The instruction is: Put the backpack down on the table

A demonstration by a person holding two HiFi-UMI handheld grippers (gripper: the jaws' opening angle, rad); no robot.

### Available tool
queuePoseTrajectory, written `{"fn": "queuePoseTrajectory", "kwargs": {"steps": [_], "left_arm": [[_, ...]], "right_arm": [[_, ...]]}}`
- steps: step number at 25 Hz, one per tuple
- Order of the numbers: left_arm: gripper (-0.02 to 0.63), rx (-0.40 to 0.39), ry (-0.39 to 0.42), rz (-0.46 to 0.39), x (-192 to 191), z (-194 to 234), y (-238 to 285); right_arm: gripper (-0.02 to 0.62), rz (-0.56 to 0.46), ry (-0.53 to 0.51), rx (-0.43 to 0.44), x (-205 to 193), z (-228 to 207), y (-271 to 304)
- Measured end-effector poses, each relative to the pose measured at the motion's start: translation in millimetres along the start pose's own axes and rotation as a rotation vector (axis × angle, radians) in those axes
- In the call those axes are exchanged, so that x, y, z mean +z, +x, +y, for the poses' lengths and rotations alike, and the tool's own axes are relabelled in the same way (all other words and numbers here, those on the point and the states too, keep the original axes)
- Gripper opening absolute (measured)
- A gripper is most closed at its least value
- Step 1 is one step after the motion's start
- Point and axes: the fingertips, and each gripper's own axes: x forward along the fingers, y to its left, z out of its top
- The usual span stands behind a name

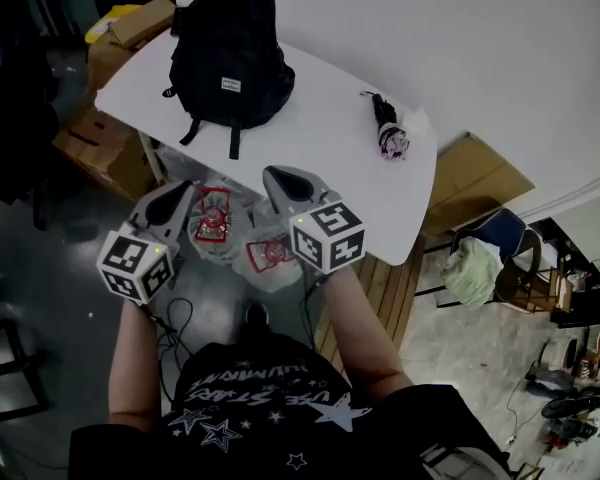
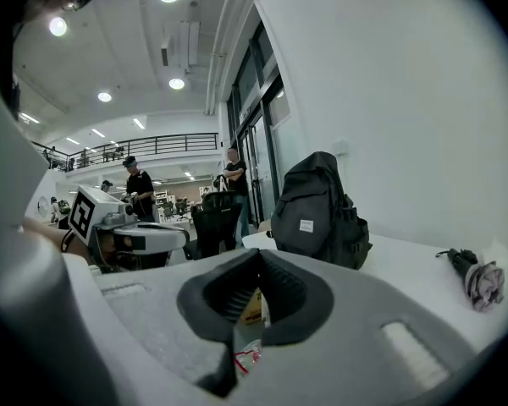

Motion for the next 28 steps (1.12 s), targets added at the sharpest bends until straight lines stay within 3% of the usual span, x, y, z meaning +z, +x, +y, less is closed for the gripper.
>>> {"fn": "queuePoseTrajectory", "kwargs": {"steps": [18,28], "left_arm": [[0.008,-0.113,0.012,0.026,-29.1,-59.9,-102.8],[0.008,-0.112,0.021,0.000,-28.5,-78.9,-148.9]], "right_arm": [[0.000,-0.047,-0.051,-0.079,-16.9,111.6,-74.6],[0.000,-0.044,-0.025,-0.070,-31.9,157.8,-101.5]]}}
